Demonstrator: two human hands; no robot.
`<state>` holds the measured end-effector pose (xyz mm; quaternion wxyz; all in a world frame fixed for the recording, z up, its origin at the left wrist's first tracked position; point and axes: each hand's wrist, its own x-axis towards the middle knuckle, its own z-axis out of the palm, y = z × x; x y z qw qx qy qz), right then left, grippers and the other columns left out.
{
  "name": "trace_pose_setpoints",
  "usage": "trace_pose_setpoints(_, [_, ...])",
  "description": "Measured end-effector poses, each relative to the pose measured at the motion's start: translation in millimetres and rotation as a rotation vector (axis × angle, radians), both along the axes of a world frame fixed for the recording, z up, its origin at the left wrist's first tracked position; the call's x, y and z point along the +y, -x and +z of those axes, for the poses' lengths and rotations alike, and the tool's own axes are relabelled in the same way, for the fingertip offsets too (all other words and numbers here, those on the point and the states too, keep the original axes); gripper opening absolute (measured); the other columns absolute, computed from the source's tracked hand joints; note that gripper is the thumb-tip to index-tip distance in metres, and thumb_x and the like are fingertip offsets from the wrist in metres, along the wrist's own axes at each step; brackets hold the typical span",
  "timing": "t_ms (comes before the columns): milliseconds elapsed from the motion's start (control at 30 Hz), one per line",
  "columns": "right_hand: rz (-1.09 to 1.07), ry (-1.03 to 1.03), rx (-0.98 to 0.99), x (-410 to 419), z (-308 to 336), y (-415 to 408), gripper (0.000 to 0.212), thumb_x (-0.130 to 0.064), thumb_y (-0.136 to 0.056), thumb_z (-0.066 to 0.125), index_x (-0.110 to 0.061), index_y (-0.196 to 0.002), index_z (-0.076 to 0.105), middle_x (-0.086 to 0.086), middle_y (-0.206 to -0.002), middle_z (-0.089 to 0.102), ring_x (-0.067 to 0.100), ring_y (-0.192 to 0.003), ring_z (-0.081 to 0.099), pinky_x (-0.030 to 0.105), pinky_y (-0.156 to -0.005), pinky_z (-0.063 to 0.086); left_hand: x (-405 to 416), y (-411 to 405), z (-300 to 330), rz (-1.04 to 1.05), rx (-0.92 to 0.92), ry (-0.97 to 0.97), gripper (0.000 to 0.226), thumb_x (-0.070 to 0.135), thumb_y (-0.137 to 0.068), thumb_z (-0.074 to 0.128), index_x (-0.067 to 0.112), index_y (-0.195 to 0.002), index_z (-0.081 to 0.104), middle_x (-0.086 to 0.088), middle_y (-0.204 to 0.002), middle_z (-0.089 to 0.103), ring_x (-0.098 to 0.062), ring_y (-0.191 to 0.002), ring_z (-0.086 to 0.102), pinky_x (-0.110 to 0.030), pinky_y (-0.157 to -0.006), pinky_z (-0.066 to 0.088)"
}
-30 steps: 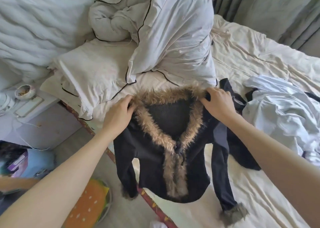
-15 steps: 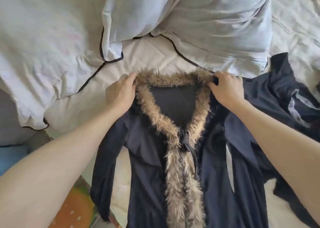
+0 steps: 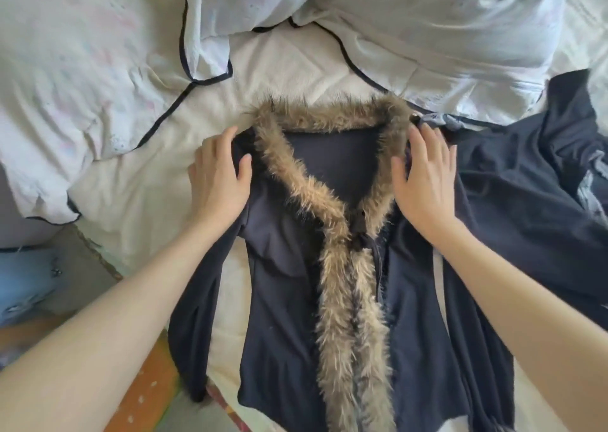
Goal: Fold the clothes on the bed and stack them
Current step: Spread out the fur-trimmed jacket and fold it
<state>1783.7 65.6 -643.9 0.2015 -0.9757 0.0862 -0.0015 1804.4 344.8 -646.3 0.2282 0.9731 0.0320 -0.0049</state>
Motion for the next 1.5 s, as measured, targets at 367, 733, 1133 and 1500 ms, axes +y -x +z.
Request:
trace_pose_setpoints(367, [-0.224, -0.155, 0.298, 7, 9, 246, 0.045, -0.016, -0.095, 0.052, 0.0, -0.137, 0.043, 0.015, -0.141, 0.045, 0.03, -0.133, 0.036, 0.04, -0.109, 0.031, -2, 248, 8, 0.155, 0.33, 0.312, 0.037, 0.017, -0.095, 0.052, 0.003, -0.129, 0.048, -0.012, -0.12, 0.053, -0.027, -0.112, 0.053, -0.034, -0.093, 0.043])
trace_pose_setpoints(733, [-0.43, -0.211, 0.41, -11, 0, 287, 0.037, -0.025, -0.094, 0.054, -0.01, -0.063, 0.041, 0.005, -0.061, 0.045, 0.026, -0.069, 0.045, 0.033, -0.057, 0.031, 0, 281, 2, 0.341, 0.541, 0.395, 0.023, 0.032, -0.098, 0.047, 0.011, -0.105, 0.054, 0.003, -0.092, 0.055, -0.024, -0.097, 0.056, -0.022, -0.069, 0.043])
trace_pose_setpoints(1133, [-0.608, -0.361, 0.287, -31, 22, 341, 0.019, -0.024, -0.098, 0.047, -0.007, -0.092, 0.041, -0.006, -0.073, 0.043, 0.007, -0.065, 0.04, 0.022, -0.053, 0.026, 5, 347, 13, 0.488, 0.394, 0.522, 0.013, 0.027, -0.097, 0.05, 0.015, -0.102, 0.051, 0.01, -0.084, 0.052, -0.013, -0.081, 0.051, -0.031, -0.073, 0.039])
trace_pose_setpoints(1500, [-0.26, -0.023, 0.366, -16, 41, 346, 0.036, -0.017, -0.095, 0.051, -0.002, -0.128, 0.051, 0.017, -0.131, 0.051, 0.037, -0.122, 0.043, 0.047, -0.099, 0.035, 23, 365, 20, 0.4, 0.699, 0.428, 0.033, 0.023, -0.1, 0.045, 0.014, -0.13, 0.052, -0.007, -0.126, 0.057, -0.023, -0.114, 0.053, -0.036, -0.094, 0.042])
